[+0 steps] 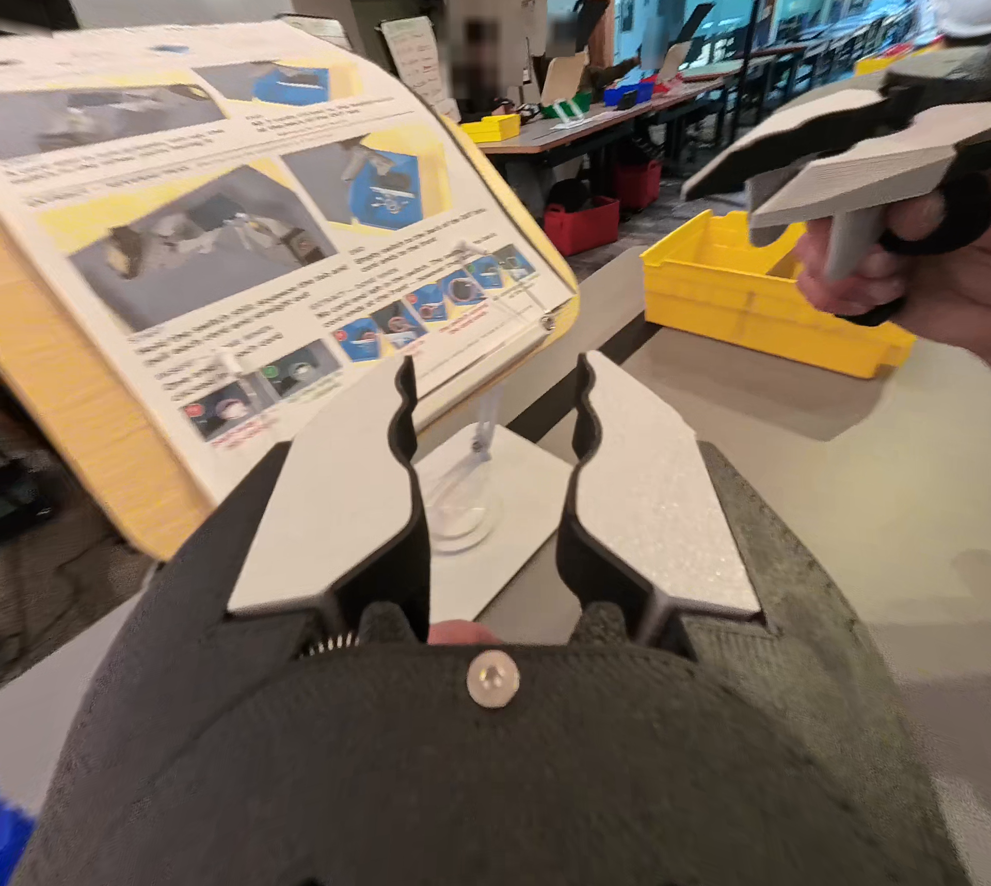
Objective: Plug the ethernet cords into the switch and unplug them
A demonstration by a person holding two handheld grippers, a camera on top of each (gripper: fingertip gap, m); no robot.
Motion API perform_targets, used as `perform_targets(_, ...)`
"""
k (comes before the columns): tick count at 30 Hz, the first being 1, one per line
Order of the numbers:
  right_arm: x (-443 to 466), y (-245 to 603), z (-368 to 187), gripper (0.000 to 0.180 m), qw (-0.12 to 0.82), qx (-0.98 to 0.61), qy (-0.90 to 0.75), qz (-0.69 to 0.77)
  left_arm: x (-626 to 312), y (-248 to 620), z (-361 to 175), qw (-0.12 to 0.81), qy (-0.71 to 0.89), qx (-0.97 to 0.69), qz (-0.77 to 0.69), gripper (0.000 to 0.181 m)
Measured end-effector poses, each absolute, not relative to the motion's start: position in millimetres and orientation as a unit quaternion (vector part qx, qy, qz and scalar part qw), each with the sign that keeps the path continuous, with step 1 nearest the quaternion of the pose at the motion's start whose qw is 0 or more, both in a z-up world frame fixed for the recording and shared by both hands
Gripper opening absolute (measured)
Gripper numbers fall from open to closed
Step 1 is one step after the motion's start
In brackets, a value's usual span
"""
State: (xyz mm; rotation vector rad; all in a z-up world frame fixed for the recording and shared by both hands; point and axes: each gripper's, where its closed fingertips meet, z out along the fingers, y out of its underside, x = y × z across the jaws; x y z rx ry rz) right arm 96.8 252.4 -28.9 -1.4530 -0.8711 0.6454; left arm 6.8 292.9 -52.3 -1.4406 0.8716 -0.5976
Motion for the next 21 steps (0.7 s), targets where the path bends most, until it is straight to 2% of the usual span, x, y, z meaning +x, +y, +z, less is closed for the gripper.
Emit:
perform_targets(7, 107, 259, -40, 0.031, 0.612, -0.647, -0.376, 0.254, -79, 313, -13, 0.659, 0.348, -0.653, -0.137, 0.07)
perform_targets(10, 110, 263, -50, 0.034, 0.603, -0.658, -0.386, 0.236, -122, 331, -10, 0.637, 0.346, -0.685, -0.066, 0.071)
perform_targets(14, 114, 269, -59, 0.034, 0.595, -0.667, -0.385, 0.23, -187, 350, -40, 0.56, 0.366, -0.742, 0.038, 0.078)
perform_targets(21, 117, 274, -69, 0.035, 0.585, -0.679, -0.384, 0.221, -286, 367, -137, 0.412, 0.338, -0.842, 0.084, 0.099)
